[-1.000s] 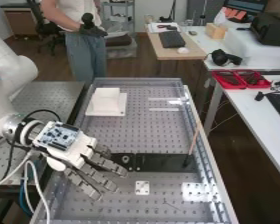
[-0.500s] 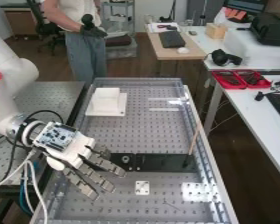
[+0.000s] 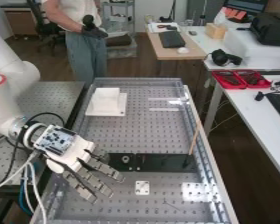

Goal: Grab the larger nut and place it in the white container

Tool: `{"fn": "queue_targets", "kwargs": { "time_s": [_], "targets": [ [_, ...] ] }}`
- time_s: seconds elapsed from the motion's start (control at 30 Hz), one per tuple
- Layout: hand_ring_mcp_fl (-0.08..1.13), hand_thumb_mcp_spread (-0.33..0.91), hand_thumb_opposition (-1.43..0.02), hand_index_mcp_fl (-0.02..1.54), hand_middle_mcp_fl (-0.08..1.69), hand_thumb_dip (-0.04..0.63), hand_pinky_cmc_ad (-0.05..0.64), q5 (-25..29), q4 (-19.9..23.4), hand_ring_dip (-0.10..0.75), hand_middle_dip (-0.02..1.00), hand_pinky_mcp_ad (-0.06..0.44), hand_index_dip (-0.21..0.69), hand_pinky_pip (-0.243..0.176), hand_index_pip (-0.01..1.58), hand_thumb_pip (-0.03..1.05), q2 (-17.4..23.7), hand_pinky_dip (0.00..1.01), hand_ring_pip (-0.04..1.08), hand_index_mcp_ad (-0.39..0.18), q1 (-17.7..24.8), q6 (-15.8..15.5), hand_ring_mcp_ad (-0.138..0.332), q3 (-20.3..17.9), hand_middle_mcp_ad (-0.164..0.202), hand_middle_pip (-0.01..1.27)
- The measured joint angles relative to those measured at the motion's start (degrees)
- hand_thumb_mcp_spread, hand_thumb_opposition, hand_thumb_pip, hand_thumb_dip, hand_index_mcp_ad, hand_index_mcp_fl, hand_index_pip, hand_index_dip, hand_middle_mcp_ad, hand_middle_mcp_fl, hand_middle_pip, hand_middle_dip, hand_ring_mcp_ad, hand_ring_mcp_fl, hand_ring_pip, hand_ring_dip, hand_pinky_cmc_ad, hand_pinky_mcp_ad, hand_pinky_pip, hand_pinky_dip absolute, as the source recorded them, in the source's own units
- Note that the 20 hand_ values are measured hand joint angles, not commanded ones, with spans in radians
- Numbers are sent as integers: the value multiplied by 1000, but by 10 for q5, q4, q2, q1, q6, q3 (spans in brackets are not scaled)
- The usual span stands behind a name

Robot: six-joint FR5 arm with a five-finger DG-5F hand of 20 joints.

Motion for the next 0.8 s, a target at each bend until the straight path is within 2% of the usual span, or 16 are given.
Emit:
{"fn": "queue_targets", "kwargs": {
  "time_s": [0.8],
  "targets": [
    [-3, 368, -836, 12, 2, 237, 328, -5, -7, 94, 232, 265, 311, -77, 1553, 668, -1, 400, 79, -126, 2, -12, 162, 8, 35, 136]
  ]
}}
